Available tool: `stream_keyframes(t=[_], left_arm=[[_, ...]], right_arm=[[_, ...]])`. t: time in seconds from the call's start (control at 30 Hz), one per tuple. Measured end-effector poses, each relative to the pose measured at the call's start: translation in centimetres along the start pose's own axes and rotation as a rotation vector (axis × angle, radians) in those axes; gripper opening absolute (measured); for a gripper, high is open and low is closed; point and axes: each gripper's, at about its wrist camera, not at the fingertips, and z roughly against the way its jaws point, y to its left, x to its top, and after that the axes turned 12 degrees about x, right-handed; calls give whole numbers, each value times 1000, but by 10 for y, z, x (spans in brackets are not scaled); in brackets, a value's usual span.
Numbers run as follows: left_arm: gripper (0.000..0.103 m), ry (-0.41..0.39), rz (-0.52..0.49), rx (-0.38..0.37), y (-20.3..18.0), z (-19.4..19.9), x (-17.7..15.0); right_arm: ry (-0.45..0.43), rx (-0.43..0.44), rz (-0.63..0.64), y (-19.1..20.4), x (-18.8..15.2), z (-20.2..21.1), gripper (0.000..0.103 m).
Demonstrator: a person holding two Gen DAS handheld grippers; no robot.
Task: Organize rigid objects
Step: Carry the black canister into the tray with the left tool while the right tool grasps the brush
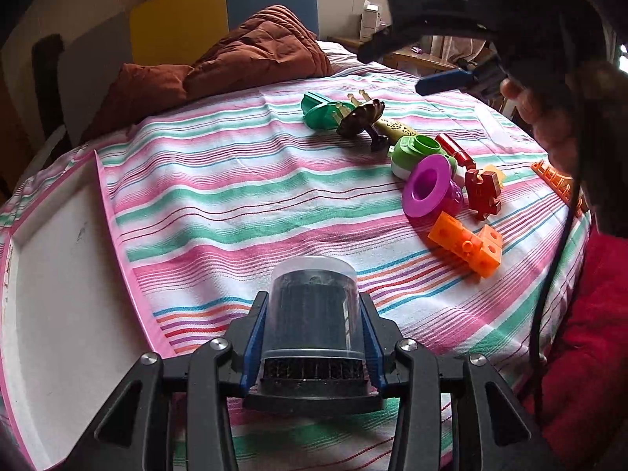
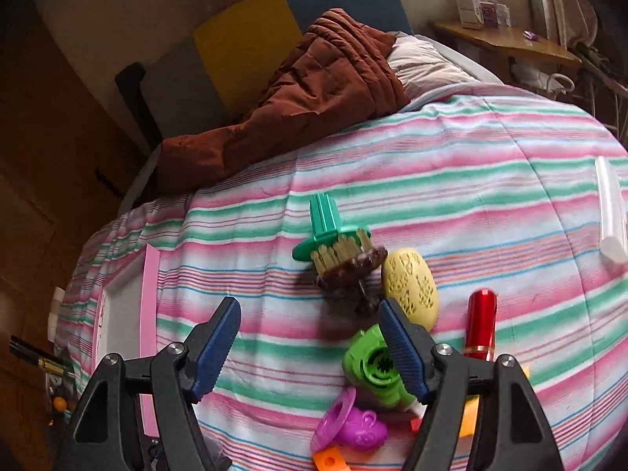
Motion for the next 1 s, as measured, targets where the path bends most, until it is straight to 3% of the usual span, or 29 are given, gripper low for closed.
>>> stream_keyframes(t=[0.17, 0.4, 0.47, 0.53, 0.77, 0.9, 1.0], left_arm=[[44, -9, -8, 0, -2, -1, -2], [44, -1, 12, -33, 0, -6, -3], [44, -3, 17, -36, 0, -7, -3], [44, -5, 19, -39, 0, -7, -2], [43, 5, 60, -64, 8, -1, -2], [43, -11, 76, -69, 13, 15, -5], [43, -27, 97, -67, 22, 31, -6]], right_arm=[[167, -108, 93, 5, 33, -42, 74], [289, -246, 175, -7, 32, -89, 74], [286, -282, 198, -8, 27, -96, 63], [267, -287, 221, -5, 22, -96, 62], [189, -156, 214, 24, -3, -63, 62], [190, -35, 151, 38, -30, -58, 62], [207, -16, 142, 45, -54, -63, 62]])
